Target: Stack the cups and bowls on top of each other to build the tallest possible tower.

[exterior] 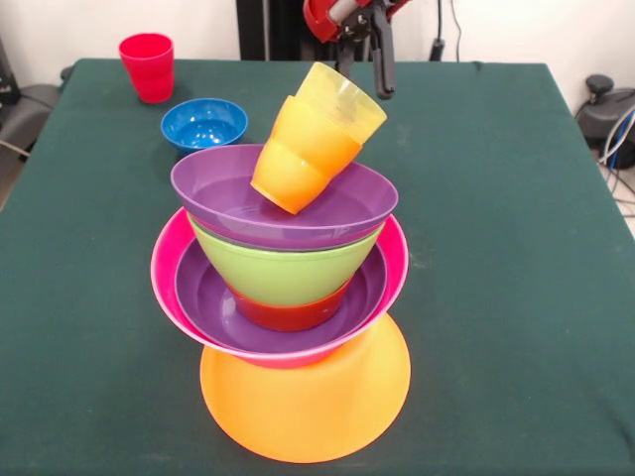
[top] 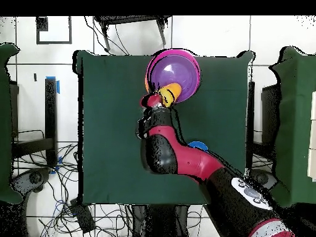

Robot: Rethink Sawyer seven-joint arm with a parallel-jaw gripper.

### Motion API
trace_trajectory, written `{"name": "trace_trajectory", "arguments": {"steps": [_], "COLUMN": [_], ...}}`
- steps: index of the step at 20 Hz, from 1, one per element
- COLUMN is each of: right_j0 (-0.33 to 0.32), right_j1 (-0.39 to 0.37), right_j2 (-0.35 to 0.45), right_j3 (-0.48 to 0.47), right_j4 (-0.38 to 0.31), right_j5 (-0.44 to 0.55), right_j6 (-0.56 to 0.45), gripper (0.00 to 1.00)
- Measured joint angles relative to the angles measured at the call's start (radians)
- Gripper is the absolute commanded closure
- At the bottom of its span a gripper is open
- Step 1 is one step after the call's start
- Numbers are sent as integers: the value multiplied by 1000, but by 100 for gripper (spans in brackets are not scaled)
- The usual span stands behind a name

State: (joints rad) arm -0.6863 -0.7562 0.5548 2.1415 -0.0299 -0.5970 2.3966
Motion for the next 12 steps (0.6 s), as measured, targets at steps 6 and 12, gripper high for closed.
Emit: {"name": "trace_trajectory", "arguments": {"steps": [6, 12], "right_j0": [-14, -26], "right_j1": [-12, -44], "right_j2": [13, 15], "right_j3": [-6, -15], "right_j4": [0, 0], "right_j5": [0, 0], "right_j6": [0, 0], "gripper": [0, 100]}}
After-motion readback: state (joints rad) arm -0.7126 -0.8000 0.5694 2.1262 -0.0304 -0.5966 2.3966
